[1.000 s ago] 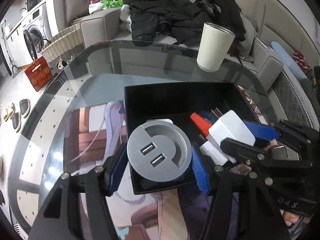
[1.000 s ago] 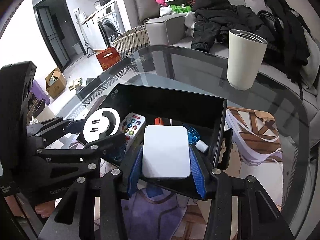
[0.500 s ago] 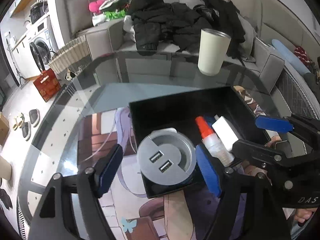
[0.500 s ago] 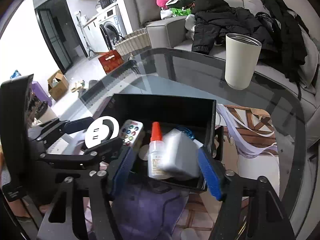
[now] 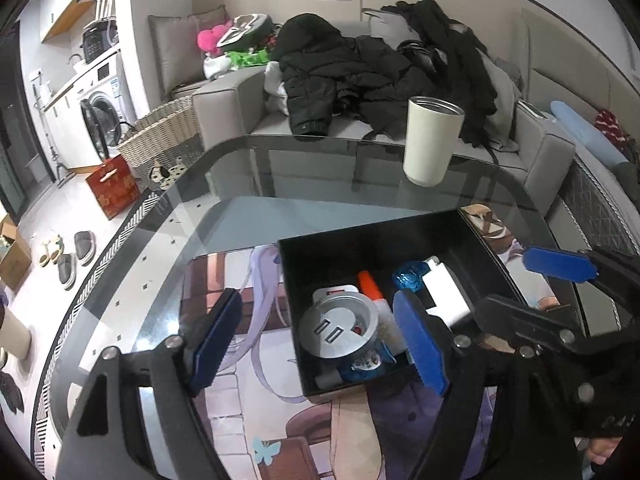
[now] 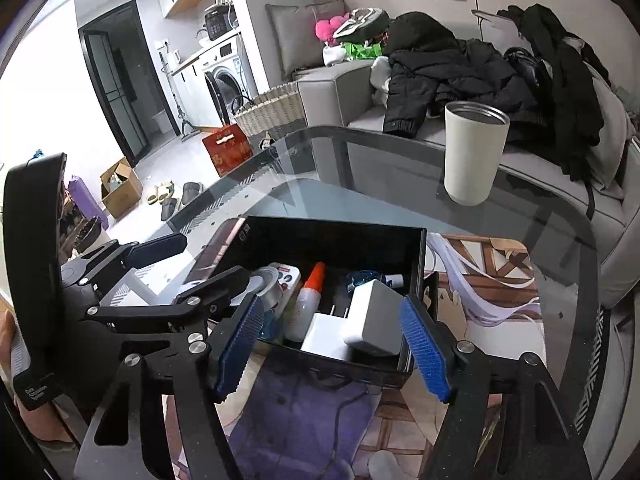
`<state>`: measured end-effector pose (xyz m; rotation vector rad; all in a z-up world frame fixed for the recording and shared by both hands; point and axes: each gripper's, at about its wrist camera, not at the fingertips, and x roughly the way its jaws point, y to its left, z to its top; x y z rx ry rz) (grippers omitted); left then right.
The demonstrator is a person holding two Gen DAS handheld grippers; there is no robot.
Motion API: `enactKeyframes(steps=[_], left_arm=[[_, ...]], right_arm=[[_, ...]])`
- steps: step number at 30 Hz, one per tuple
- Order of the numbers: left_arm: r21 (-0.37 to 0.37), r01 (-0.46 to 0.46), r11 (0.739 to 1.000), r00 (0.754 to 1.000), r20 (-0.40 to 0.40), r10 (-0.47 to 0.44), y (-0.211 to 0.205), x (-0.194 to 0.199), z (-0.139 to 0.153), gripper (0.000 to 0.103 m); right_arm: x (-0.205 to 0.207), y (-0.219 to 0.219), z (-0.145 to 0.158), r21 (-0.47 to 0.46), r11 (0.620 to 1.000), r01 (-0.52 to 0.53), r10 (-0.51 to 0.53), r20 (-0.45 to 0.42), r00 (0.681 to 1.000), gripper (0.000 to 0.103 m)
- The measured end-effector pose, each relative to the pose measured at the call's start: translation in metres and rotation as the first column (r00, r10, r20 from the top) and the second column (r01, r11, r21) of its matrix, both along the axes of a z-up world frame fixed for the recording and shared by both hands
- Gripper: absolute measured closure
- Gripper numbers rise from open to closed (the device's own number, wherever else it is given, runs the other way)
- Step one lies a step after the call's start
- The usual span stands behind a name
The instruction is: Organize rigid objects
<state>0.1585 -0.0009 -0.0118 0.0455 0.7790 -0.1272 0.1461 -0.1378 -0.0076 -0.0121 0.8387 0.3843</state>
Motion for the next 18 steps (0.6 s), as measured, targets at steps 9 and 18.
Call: enactKeyframes(steps=[9, 18], left_arm=[[0.014, -0.015, 1.0, 1.0, 0.002, 0.015, 0.0, -0.002, -0.001, 0.016], [-0.013, -0.041, 0.999, 0.987, 0.153, 0.043, 0.005, -0.022, 0.015, 0.016]], right_arm=[[-0.001, -0.001, 0.0, -0.015, 1.0, 0.009, -0.009, 0.0, 1.0, 0.023], [-0.01, -0.002, 0.007, 0.007, 1.0, 0.02, -0.021, 0.06, 0.998, 0.023]])
